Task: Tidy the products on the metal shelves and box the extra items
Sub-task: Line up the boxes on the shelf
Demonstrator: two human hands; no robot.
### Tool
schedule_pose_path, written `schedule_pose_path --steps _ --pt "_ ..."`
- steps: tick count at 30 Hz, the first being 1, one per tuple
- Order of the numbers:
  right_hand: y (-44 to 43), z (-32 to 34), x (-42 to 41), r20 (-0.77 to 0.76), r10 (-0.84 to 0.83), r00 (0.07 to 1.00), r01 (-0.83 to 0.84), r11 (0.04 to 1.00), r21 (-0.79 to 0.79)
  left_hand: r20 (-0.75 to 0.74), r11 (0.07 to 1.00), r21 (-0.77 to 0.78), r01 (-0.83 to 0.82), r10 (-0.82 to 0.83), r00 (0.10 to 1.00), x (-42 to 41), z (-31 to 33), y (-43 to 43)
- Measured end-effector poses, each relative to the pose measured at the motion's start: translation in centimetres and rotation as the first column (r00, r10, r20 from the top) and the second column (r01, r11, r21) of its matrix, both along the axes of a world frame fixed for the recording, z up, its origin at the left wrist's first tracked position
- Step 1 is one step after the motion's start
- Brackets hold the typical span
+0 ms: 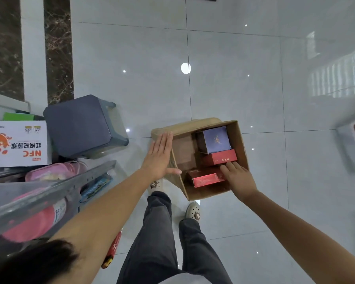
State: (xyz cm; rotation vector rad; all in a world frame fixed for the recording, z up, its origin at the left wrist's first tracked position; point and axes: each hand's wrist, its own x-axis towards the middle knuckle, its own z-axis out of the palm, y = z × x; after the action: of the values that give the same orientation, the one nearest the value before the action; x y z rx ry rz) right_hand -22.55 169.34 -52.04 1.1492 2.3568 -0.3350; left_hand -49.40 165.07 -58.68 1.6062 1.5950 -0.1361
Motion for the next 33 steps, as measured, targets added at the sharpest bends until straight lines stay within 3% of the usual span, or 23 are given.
schedule_pose_path --steps 5,11,16,22,24,30,33 --pt "0.8 -1.0 -0.7 -0.007 -0.107 0.994 0.107 0.994 -0.030 -0.010 0.999 0.008 -0.039 0.039 0.999 0.3 0.1 -0.1" --pt "0.3 -0.9 0.0 -0.018 -0.011 1.000 0.011 1.000 0.008 -0.027 0.997 0.014 -0.075 0.076 0.997 0.8 0.4 -0.1" --pt "0.6 -2.4 0.2 0.053 -0.116 0.992 0.118 0.992 -0.033 -0.042 0.997 0.019 -0.081 0.081 0.996 0.9 0.5 -0.1" --pt "1.8 -1.6 0.0 0.058 -0.017 0.998 0.013 0.997 0.074 -0.066 0.993 0.011 -0.114 0.114 0.991 1.2 0.6 -0.3" --pt "1.7 -1.6 0.7 0.041 0.013 0.999 -0.015 0.999 0.039 -0.087 0.994 0.021 -0.110 0.111 0.990 1.2 0.6 -0.3" --pt "2.0 -1.8 0.1 0.006 0.086 0.996 -0.086 0.995 0.055 -0.250 0.994 0.095 -0.057 0.080 0.965 1.4 1.5 -1.2" --pt "2.3 -1.1 -1.4 0.020 0.062 0.998 -0.064 0.995 0.079 -0.291 0.984 0.108 -0.139 0.165 0.942 1.9 2.6 -2.5"
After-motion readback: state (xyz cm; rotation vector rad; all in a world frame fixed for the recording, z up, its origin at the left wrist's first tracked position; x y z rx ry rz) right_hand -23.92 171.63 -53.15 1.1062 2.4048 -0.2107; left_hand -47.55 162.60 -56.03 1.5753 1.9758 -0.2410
